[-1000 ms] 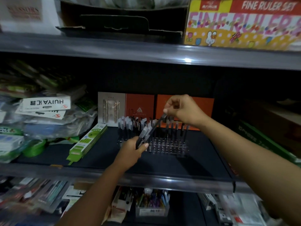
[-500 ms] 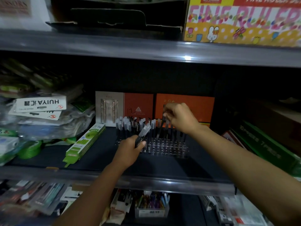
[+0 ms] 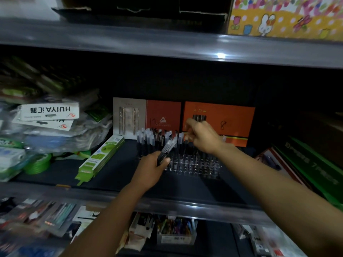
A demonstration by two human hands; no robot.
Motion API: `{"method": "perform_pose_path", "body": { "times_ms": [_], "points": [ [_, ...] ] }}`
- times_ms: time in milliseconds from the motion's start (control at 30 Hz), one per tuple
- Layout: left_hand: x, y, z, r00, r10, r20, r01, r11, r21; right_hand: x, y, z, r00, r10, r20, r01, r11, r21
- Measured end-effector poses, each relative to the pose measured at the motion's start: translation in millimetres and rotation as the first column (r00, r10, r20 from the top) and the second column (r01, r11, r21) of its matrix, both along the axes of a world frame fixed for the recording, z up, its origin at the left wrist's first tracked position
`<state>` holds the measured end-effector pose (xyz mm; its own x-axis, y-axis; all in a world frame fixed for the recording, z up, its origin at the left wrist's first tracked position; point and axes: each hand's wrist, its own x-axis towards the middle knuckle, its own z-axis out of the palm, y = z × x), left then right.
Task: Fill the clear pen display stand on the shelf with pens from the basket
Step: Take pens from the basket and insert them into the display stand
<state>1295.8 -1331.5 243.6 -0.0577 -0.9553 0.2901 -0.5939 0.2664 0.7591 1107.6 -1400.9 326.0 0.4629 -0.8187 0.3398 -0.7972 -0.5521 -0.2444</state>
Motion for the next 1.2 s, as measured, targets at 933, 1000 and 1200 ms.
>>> {"method": "perform_pose_path", "body": {
  "times_ms": [933,1000,1200],
  "points": [
    [-4,18,19,0.968,0.059,0.243,-0.043,0.997,-0.07,5,44,18,0.947,0.321,-0.024,-0.32,0.946,0.042],
    [-4,20,21,0.965,0.052,0.258,-0.035,0.997,-0.07,4,47,19,0.942,0.335,-0.035,-0.333,0.942,0.048],
    [-5,23,26,0.966,0.037,0.257,-0.019,0.997,-0.07,2,54,24,0.933,0.328,0.148,-0.345,0.933,0.105]
  ]
}}
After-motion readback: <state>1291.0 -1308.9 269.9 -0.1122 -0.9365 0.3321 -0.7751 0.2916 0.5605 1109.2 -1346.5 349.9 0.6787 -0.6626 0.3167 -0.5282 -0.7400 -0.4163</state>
